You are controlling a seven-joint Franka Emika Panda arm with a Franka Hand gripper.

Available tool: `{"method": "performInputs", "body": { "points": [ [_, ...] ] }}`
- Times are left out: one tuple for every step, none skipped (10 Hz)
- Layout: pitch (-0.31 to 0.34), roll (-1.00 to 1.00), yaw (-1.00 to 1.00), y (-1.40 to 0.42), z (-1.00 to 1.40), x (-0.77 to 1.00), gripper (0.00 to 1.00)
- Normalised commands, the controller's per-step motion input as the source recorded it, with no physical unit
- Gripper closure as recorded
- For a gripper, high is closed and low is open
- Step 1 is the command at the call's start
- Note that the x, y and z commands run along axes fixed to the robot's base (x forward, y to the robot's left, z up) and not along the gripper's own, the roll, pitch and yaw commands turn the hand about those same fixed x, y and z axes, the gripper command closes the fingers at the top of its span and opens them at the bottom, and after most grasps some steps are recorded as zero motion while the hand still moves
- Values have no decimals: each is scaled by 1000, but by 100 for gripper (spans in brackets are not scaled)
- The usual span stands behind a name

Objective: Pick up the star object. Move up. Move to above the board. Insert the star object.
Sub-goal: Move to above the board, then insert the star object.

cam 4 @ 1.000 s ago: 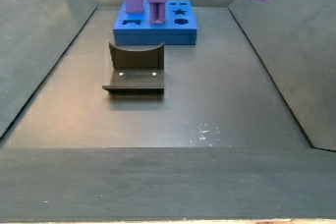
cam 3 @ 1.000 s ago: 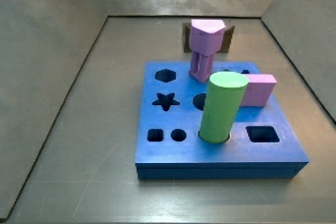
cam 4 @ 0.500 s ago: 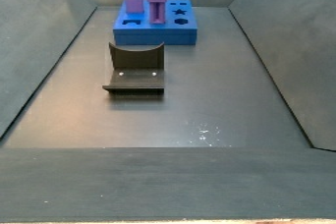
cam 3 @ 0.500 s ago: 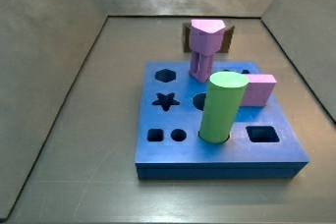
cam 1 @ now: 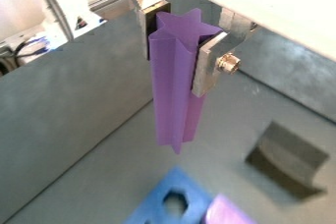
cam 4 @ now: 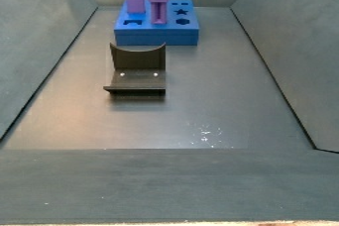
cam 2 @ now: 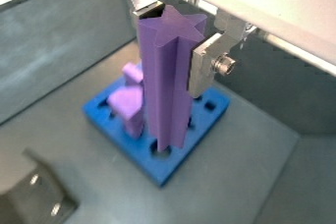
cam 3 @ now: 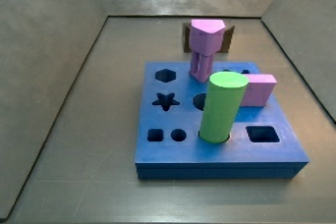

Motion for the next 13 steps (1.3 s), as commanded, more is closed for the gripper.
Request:
{"method": "performInputs", "body": {
  "points": [
    [149,16,14,-755,78,432,100],
    [137,29,7,-399,57,268,100],
    [104,40,10,-248,44,171,100],
    [78,44,7,-184,35,125,100],
    [0,-3,0,0,0,14,100],
    [-49,0,160,-226,-331,0,100],
    [-77,0,200,-354,-737,0,100],
    [-47,0,271,-323,-897,83,100],
    [-13,0,346,-257,-1000,177,100],
    [0,0,417,-174,-1000,211,100],
    [0,31,451,-183,-1000,151,100],
    [0,51,454,-223,-1000,140,100],
    [0,51,431,-220,-969,117,100]
  ]
}}
